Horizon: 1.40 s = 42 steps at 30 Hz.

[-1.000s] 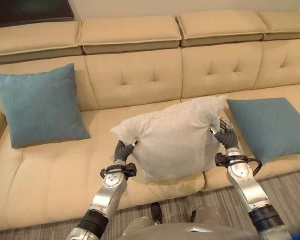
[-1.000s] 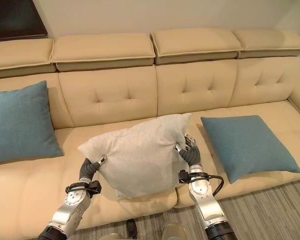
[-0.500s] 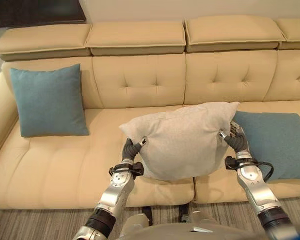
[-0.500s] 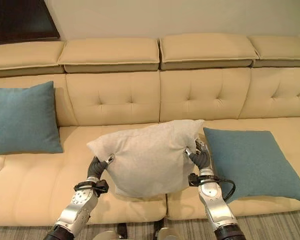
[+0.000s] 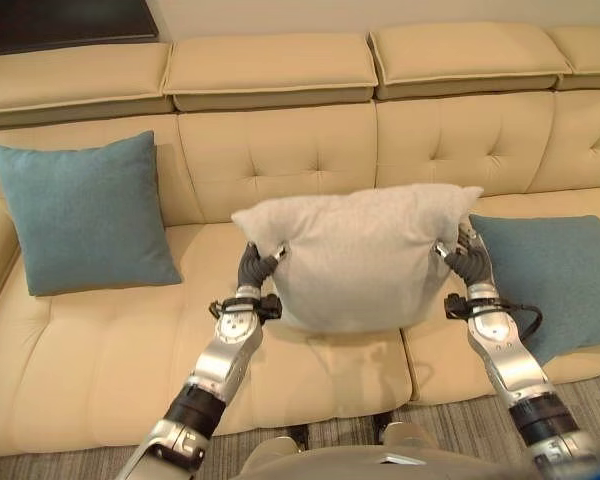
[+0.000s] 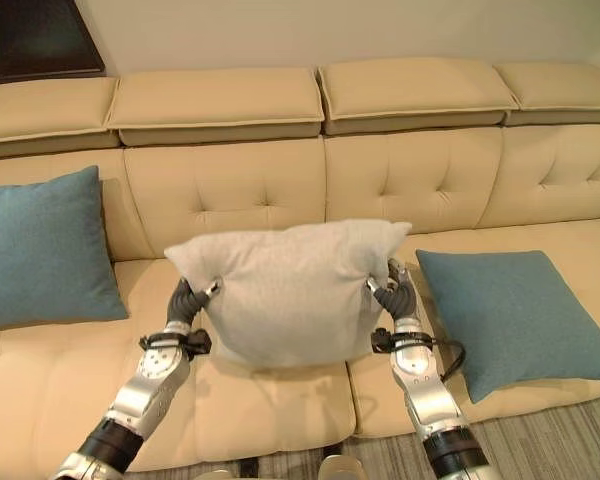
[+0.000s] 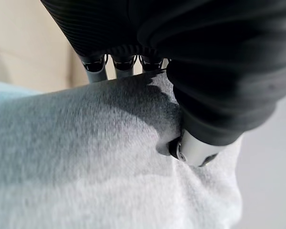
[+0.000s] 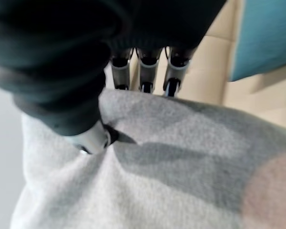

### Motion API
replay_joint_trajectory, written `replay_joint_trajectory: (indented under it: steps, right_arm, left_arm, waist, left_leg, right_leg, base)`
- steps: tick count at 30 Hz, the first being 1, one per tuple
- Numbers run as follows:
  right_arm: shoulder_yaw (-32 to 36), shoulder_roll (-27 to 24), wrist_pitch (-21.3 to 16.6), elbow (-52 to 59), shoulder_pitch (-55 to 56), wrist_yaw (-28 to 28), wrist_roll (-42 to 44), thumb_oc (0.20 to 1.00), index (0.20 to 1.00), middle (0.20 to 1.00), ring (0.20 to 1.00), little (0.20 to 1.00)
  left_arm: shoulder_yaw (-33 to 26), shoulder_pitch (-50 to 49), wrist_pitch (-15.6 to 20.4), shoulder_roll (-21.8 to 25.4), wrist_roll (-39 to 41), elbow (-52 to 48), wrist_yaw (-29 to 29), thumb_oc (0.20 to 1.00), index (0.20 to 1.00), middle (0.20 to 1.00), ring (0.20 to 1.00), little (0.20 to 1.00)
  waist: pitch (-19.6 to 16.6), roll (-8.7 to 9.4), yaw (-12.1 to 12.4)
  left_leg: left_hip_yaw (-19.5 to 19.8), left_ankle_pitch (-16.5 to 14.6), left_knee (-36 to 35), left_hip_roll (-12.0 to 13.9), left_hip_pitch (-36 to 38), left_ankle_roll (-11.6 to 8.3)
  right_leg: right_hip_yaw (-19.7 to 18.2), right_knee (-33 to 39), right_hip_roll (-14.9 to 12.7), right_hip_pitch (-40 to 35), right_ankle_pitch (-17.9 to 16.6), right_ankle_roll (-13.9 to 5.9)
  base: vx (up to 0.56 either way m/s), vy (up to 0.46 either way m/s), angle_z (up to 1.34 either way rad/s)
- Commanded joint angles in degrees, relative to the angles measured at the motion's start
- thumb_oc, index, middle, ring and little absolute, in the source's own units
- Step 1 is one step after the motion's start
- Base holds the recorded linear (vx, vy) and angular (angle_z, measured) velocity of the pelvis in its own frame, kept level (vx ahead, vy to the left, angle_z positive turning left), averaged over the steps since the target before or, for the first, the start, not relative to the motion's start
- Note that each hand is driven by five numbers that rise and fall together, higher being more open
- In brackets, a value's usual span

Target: Pick up all the scattered cushions and arrange them neatly on the sofa.

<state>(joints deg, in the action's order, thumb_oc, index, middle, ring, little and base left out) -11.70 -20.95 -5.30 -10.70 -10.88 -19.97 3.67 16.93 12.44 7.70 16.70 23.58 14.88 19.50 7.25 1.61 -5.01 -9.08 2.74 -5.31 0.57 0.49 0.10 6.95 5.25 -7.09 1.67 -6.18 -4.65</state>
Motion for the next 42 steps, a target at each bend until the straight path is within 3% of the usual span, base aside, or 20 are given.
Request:
replay_joint_trajectory:
  steps: [1,8,10,13,18,28,29,30,31,32,33,35,36,42]
  right_arm:
    - [-2.0,0.3,-5.3,0.8,-11.1,-2.0,-2.4,0.2,0.2,0.2,0.2,0.2]
    - [-6.4,-1.7,-4.7,-5.5,-28.8,-5.6,-1.0,0.2,0.2,0.2,0.2,0.2]
    - [-7.8,-3.6,-4.7,-8.8,-37.2,-6.8,0.0,0.2,0.2,0.2,0.2,0.2]
    - [-9.1,-5.7,-4.8,-12.0,-43.1,-7.4,0.9,0.2,0.2,0.2,0.2,0.2]
    - [-10.3,-7.7,-4.8,-16.1,-47.7,-7.4,2.0,0.2,0.2,0.2,0.2,0.2]
    - [-10.5,-5.8,-3.8,-19.8,-46.0,-7.2,1.6,0.2,0.2,0.2,0.2,0.2]
    - [-10.7,-5.5,-3.5,-20.6,-46.0,-7.2,1.0,0.2,0.2,0.2,0.2,0.2]
    - [-10.7,-5.5,-3.5,-20.7,-46.1,-7.2,1.0,0.2,0.2,0.2,0.2,0.2]
    - [-11.9,-6.1,-3.1,-22.4,-46.8,-6.9,0.0,0.2,0.2,0.2,0.2,0.2]
    - [-11.9,-6.1,-3.1,-22.5,-46.9,-6.9,0.0,0.2,0.2,0.2,0.2,0.2]
    - [-12.6,-6.7,-2.8,-23.7,-47.7,-6.6,-0.3,0.263,0.263,0.263,0.263,0.263]
    - [-13.5,-8.4,-2.4,-25.5,-49.0,-6.3,-0.9,0.893,0.893,0.893,0.893,0.893]
    - [-13.9,-9.5,-2.1,-26.3,-49.7,-6.3,-1.3,1.0,1.0,1.0,1.0,1.0]
    - [-18.9,-17.0,0.5,-32.1,-53.7,-5.4,-6.2,1.0,1.0,1.0,1.0,1.0]
  left_arm:
    - [5.6,11.6,6.4,-2.8,-2.8,-1.4,0.6,0.2,0.2,0.2,0.2,0.2]
    - [8.0,30.4,8.1,-2.0,-2.1,6.2,6.0,0.2,0.2,0.2,0.2,0.2]
    - [9.1,39.3,8.6,-0.6,-1.7,11.9,7.2,0.2,0.2,0.2,0.2,0.2]
    - [9.4,44.6,9.4,0.3,-0.9,15.6,7.8,0.2,0.2,0.2,0.2,0.2]
    - [9.7,48.5,9.8,2.1,-0.4,18.7,7.1,0.2,0.2,0.2,0.2,0.2]
    - [9.1,47.4,9.0,0.8,0.8,20.7,6.1,0.2,0.2,0.2,0.2,0.2]
    - [9.3,47.4,8.5,0.8,0.2,21.5,5.9,0.457,0.457,0.457,0.457,0.457]
    - [9.3,47.4,8.5,0.8,0.2,21.5,5.9,0.881,0.881,0.881,0.881,0.881]
    - [9.9,48.3,8.0,1.3,-0.3,23.3,5.4,1.0,1.0,1.0,1.0,1.0]
    - [9.8,48.4,8.0,1.3,-0.2,23.4,5.4,1.0,1.0,1.0,1.0,1.0]
    - [10.3,49.4,7.5,2.3,-0.9,24.7,4.9,1.0,1.0,1.0,1.0,1.0]
    - [11.0,51.2,6.9,4.6,-2.1,26.7,4.4,1.0,1.0,1.0,1.0,1.0]
    - [11.0,52.0,6.8,5.9,-2.4,27.4,4.2,1.0,1.0,1.0,1.0,1.0]
    - [10.6,54.5,6.0,13.1,-1.6,33.6,2.6,1.0,1.0,1.0,1.0,1.0]
  waist:
    - [-3.6,0.58,1.6]
    - [-0.9,-0.24,1.6]
    - [-0.3,-0.6,1.7]
    - [-0.3,-0.58,1.6]
    - [-0.6,-0.7,1.4]
    - [0.7,-1.13,1.3]
    - [1.2,-1.28,1.4]
    - [1.1,-1.28,1.4]
    - [1.3,-1.35,1.4]
    - [1.3,-1.38,1.3]
    - [1.4,-1.38,1.3]
    - [1.3,-1.45,1.4]
    - [1.3,-1.44,1.4]
    - [0.6,-1.44,1.7]
  left_leg:
    - [-0.6,-4.7,2.2,1.4,-1.2,-3.21]
    - [-0.2,-1.9,0.6,1.5,-7.0,-3.79]
    - [0.4,-0.1,0.3,1.9,-11.1,-4.71]
    - [0.7,1.1,0.3,2.1,-14.3,-5.46]
    - [1.0,2.3,0.3,2.2,-19.1,-6.3]
    - [0.9,3.1,0.3,1.9,-22.6,-6.95]
    - [1.0,3.2,0.3,1.8,-23.0,-7.01]
    - [1.0,3.2,0.3,1.8,-23.0,-7.01]
    - [1.0,3.3,0.3,1.8,-23.4,-7.07]
    - [1.0,3.3,0.3,1.8,-23.4,-7.07]
    - [0.9,3.4,0.3,1.8,-23.5,-7.13]
    - [0.9,3.5,0.3,1.7,-23.6,-7.19]
    - [0.9,3.5,0.3,1.7,-23.6,-7.24]
    - [1.0,3.3,0.3,1.8,-22.9,-7.35]
  right_leg:
    - [-1.2,-2.1,1.0,-1.0,5.6,-3.55]
    - [-0.8,-2.1,1.2,6.0,3.5,-4.22]
    - [-0.3,-2.1,1.5,10.0,2.4,-4.33]
    - [0.1,-1.7,1.5,12.6,1.5,-4.46]
    - [0.8,-0.9,1.3,16.6,0.4,-4.78]
    - [0.9,-0.8,1.1,20.2,-0.2,-4.76]
    - [0.8,-0.8,1.1,20.7,-0.3,-4.72]
    - [0.8,-0.8,1.1,20.7,-0.3,-4.72]
    - [0.8,-0.8,1.1,21.0,-0.4,-4.77]
    - [0.8,-0.8,1.1,21.1,-0.4,-4.76]
    - [0.8,-0.7,1.1,21.1,-0.5,-4.81]
    - [0.9,-0.7,1.1,21.3,-0.6,-4.86]
    - [1.0,-0.6,1.1,21.3,-0.7,-4.95]
    - [1.3,-0.4,1.1,20.5,-0.7,-5.19]
  base:
    - [-0.04,-0.008,-0.02]
    - [-0.09,-0.024,0.01]
    - [-0.09,-0.052,0.01]
    - [-0.03,-0.042,0.04]
    - [0.01,-0.028,0.01]
    - [0.01,-0.011,0.03]
    - [0.0,0.0,0.0]
    - [0.0,0.0,0.0]
    - [0.0,0.0,0.0]
    - [0.0,0.0,0.0]
    - [0.0,0.0,0.0]
    - [0.0,0.0,0.0]
    - [0.0,0.0,0.0]
    - [0.0,0.0,0.0]
